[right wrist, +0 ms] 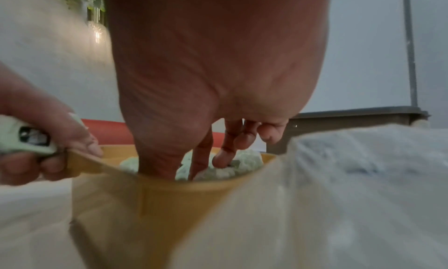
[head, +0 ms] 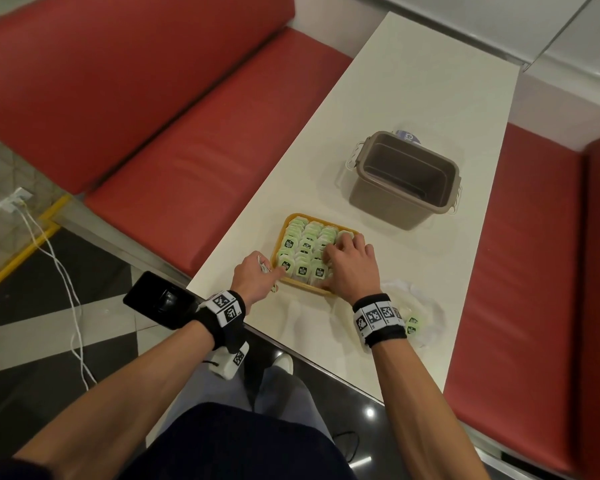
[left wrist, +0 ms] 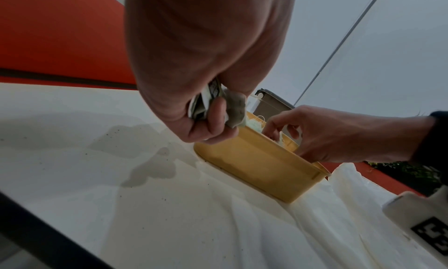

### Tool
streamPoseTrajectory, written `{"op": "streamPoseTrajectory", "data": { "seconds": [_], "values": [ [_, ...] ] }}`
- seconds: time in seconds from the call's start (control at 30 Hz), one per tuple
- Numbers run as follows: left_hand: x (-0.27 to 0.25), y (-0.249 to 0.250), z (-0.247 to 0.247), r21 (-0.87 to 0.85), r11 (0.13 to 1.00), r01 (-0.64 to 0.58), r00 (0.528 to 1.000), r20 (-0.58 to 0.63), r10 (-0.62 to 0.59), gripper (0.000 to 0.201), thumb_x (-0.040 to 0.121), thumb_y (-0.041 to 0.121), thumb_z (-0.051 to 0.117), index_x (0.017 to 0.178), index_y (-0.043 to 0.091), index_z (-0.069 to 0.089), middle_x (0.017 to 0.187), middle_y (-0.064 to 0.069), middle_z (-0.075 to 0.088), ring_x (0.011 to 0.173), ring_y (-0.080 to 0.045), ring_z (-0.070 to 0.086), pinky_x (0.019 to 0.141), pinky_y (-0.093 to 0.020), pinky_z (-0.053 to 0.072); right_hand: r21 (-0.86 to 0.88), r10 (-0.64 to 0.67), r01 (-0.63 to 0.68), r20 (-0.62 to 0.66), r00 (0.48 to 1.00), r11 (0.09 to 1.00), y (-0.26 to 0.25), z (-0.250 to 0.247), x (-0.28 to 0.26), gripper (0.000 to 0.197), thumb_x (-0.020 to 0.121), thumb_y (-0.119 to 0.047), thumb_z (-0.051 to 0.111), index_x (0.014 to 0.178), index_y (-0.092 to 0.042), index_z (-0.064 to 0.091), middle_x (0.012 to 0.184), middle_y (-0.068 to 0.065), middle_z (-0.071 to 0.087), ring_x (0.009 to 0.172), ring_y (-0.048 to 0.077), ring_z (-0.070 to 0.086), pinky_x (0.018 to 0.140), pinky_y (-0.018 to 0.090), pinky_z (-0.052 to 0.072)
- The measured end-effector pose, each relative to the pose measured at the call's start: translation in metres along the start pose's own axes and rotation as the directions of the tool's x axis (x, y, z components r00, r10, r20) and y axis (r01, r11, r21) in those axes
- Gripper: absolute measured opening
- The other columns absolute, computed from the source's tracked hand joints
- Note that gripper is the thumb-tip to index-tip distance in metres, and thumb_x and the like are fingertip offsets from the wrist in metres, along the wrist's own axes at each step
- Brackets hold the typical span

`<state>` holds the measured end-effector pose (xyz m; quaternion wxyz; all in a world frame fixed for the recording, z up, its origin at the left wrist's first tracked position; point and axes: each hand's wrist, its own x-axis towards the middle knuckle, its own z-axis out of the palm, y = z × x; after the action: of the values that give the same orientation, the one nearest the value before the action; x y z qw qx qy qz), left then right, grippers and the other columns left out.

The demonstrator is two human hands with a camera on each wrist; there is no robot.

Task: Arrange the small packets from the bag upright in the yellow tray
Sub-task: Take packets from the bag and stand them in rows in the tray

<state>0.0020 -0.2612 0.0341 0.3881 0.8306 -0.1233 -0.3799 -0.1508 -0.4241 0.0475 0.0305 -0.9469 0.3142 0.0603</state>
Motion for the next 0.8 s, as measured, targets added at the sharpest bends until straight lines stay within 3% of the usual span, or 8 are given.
{"op": "streamPoseTrajectory", "data": {
  "seconds": [0.17,0.33,0.47,0.6,0.8],
  "values": [
    [0.001,0.001,0.002,-0.017,1.000,-0.004,1.000,-0.017,0.003,0.027,0.095,0.029,0.078,0.092,0.016,0.054,0.089,-0.012,0.064,0.059,-0.023,0.054,0.055,-0.029,0.046,-0.014,-0.026,0.026,-0.058,0.998,1.000,-0.005,0.003,-0.001,0.077,0.066,-0.082,0.081,0.109,-0.020,0.065,0.119,0.007,0.058,0.112,0.031,0.048,0.094,0.047,0.045],
    [0.000,0.003,0.003,-0.035,0.999,-0.009,1.000,-0.015,0.008,0.027,0.092,0.026,0.080,0.091,0.015,0.055,0.084,-0.010,0.065,0.057,-0.024,0.055,0.057,-0.030,0.048,0.018,0.054,-0.053,-0.119,0.991,0.998,-0.010,0.005,-0.003,0.074,0.066,-0.065,0.086,0.116,-0.018,0.059,0.118,0.007,0.054,0.106,0.030,0.047,0.088,0.044,0.043],
    [-0.001,0.004,0.002,-0.040,0.999,-0.011,1.000,-0.023,0.010,0.028,0.094,0.029,0.080,0.093,0.015,0.055,0.086,-0.010,0.065,0.059,-0.024,0.055,0.055,-0.028,0.047,0.066,0.088,-0.083,-0.089,0.992,0.994,-0.010,0.003,-0.004,0.082,0.061,-0.073,0.088,0.116,-0.021,0.056,0.118,0.007,0.051,0.108,0.031,0.046,0.087,0.045,0.043],
    [-0.001,0.003,0.003,-0.050,0.999,-0.004,1.000,-0.019,0.003,0.031,0.095,0.033,0.080,0.094,0.014,0.055,0.089,-0.010,0.063,0.060,-0.023,0.054,0.052,-0.027,0.046,0.066,0.113,-0.109,-0.060,0.992,0.992,-0.015,0.002,-0.003,0.088,0.057,-0.063,0.098,0.121,-0.019,0.056,0.122,0.008,0.051,0.109,0.030,0.045,0.089,0.044,0.045],
    [-0.003,-0.002,-0.007,-0.096,0.995,0.003,1.000,0.022,-0.001,0.040,0.092,0.045,0.083,0.097,0.014,0.058,0.090,-0.010,0.066,0.069,-0.025,0.058,0.054,-0.031,0.049,0.110,0.171,-0.162,-0.074,0.982,0.981,-0.013,-0.002,-0.003,0.092,0.051,-0.067,0.098,0.115,-0.019,0.054,0.117,0.006,0.051,0.105,0.029,0.044,0.088,0.044,0.043]
  ]
}}
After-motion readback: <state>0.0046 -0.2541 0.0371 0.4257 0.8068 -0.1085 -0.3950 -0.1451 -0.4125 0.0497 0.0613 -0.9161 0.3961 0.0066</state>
